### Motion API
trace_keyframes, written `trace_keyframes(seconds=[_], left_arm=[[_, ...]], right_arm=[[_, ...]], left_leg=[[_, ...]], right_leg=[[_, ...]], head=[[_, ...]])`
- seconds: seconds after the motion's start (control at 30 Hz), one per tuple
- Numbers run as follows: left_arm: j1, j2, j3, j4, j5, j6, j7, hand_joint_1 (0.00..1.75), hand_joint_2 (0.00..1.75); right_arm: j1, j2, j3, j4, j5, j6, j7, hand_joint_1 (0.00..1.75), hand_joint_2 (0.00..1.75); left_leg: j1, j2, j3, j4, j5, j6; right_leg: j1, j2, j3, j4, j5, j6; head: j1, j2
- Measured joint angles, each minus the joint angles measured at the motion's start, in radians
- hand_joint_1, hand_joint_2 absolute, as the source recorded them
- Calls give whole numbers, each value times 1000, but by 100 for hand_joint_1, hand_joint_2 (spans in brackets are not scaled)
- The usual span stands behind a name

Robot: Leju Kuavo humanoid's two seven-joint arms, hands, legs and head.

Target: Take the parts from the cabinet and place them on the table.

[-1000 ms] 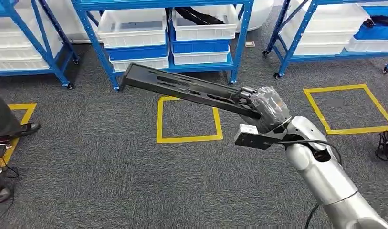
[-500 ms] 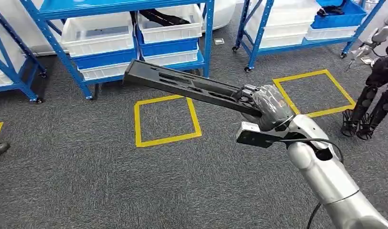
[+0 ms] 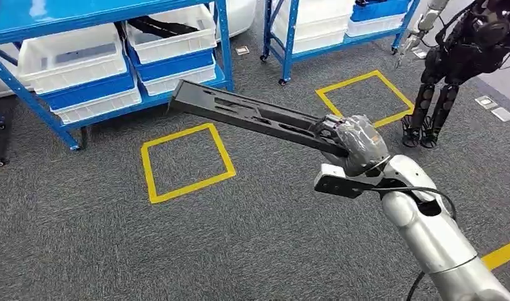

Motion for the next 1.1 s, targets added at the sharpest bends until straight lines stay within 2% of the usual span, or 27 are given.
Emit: trace_keyframes(seconds=[0.07,0.1,0.13,0.17,0.2,0.23,0.27,0.3,0.37,0.4,0.43,0.47,0.53,0.57,0.6,0.63,0.67,0.73,0.77,0.8,0.83,0.87,0.9,0.93,0.97,1.0,1.1], left_arm=[[-1,-2,2,0,0,0,1,0,175],[-2,-3,5,0,1,1,2,0,175],[-2,-3,6,0,1,2,2,0,175],[-1,-3,7,0,1,3,2,0,175],[0,-4,8,0,1,4,4,0,175],[2,-3,8,0,1,5,8,0,175],[4,-3,10,0,1,6,10,0,175],[5,-3,11,1,1,6,11,0,175],[5,-3,13,0,0,6,15,0,175],[5,-3,13,1,0,6,16,0,175],[5,-2,14,1,0,6,16,0,175],[6,-2,14,1,-1,5,16,0,175],[5,-2,14,1,-2,4,16,0,175],[4,-2,14,0,-2,4,16,0,175],[3,-5,14,0,-2,4,16,0,175],[0,-7,14,0,-2,4,16,0,175],[0,-6,14,0,-2,4,16,0,175],[4,-7,15,0,-2,4,16,0,175],[4,-7,15,0,-2,4,16,0,175],[5,-7,15,0,-2,3,16,0,175],[5,-7,15,0,-2,3,16,0,175],[4,-8,15,0,-2,3,16,0,175],[3,-10,15,0,-2,2,16,0,175],[2,-10,15,0,-2,1,16,0,175],[2,-8,15,0,-2,1,16,0,175],[2,-7,15,0,-2,1,16,0,175],[0,-7,15,0,-2,1,16,0,175]], right_arm=[[7,-4,-1,-1,0,0,0,171,175],[9,-3,0,-3,2,0,0,171,175],[9,-3,0,-6,2,-1,0,171,175],[8,-2,0,-6,2,-2,0,171,175],[9,0,0,-6,3,-3,0,171,175],[12,4,0,-6,5,-6,0,171,175],[15,6,1,-6,10,-9,0,171,175],[16,6,1,-6,13,-10,1,171,175],[16,10,1,-6,16,-12,5,171,175],[15,11,0,-8,19,-15,8,171,175],[15,15,0,-12,22,-16,10,171,175],[9,13,0,-13,23,-16,11,171,175],[8,14,0,-15,26,-17,12,171,175],[9,13,-1,-17,27,-17,12,171,175],[8,11,-2,-20,27,-17,12,171,175],[6,10,-3,-21,27,-17,12,171,175],[-1,9,-3,-21,27,-17,12,171,175],[-2,11,-2,-21,27,-17,12,171,175],[2,11,-1,-21,27,-18,13,171,175],[5,10,-1,-21,27,-18,13,171,175],[7,10,-1,-21,28,-18,13,171,175],[7,10,-1,-21,28,-18,13,171,175],[6,10,-1,-22,28,-18,13,171,175],[4,10,-2,-22,28,-17,13,171,175],[0,11,-2,-23,28,-18,14,171,175],[1,12,-2,-23,27,-18,13,171,175],[4,8,-2,-23,28,-18,14,171,175]], left_leg=[[7,18,3,-1,0,-5],[16,5,0,4,-11,-16],[19,-44,-8,30,-38,-17],[19,-78,-38,99,-83,-15],[16,-92,-76,182,-124,-15],[16,-98,-117,264,-156,-13],[15,-99,-144,314,-166,-10],[14,-100,-148,314,-151,-5],[12,-108,-92,191,-68,11],[11,-135,-46,99,-23,22],[12,-193,-18,41,-19,34],[12,-192,-13,31,-19,31],[3,-171,-16,30,-19,27],[-1,-155,-14,27,-15,31],[7,-139,-7,7,-2,35],[6,-126,-2,-1,6,36],[5,-114,-7,-1,8,41],[1,-86,-9,0,8,41],[0,-72,-12,0,8,41],[-1,-57,-12,0,8,41],[-1,-43,-12,1,8,40],[0,-30,-11,1,7,39],[0,-19,-9,1,5,36],[-6,-10,-5,3,2,29],[-12,1,-9,4,-2,21],[-15,8,-7,5,-3,17],[-12,27,-4,4,-2,14]], right_leg=[[1,21,-7,6,0,-10],[-4,32,-6,3,4,-22],[-4,40,-7,3,5,-27],[-1,47,-8,3,8,-37],[2,56,-9,3,7,-40],[7,68,-11,3,8,-44],[13,81,-12,3,10,-48],[15,93,-13,3,11,-48],[21,118,-12,3,13,-50],[22,131,-12,3,14,-49],[19,138,-12,3,17,-50],[31,149,-19,5,20,-45],[20,166,-26,4,27,-34],[16,183,-29,-3,35,-23],[29,188,-33,-4,38,-15],[26,125,-53,24,20,-20],[28,88,-76,77,-11,-27],[23,61,-145,228,-74,-33],[22,57,-172,293,-93,-29],[19,55,-175,307,-93,-22],[18,52,-149,269,-77,-14],[15,43,-104,192,-51,-4],[11,21,-43,88,-19,6],[9,-30,2,4,-6,7],[25,-31,14,-3,-7,-5],[19,-13,3,-5,-2,-16],[18,8,-2,-3,0,-22]], head=[[-3,0],[-4,0],[-7,0],[-7,0],[-10,0],[-9,0],[-9,0],[-9,0],[-9,0],[-10,0],[-8,0],[-5,0],[-5,0],[-7,0],[-7,0],[-6,0],[4,0],[5,0],[5,0],[7,0],[6,0],[8,0],[7,0],[8,0],[9,0],[4,0],[3,0]])
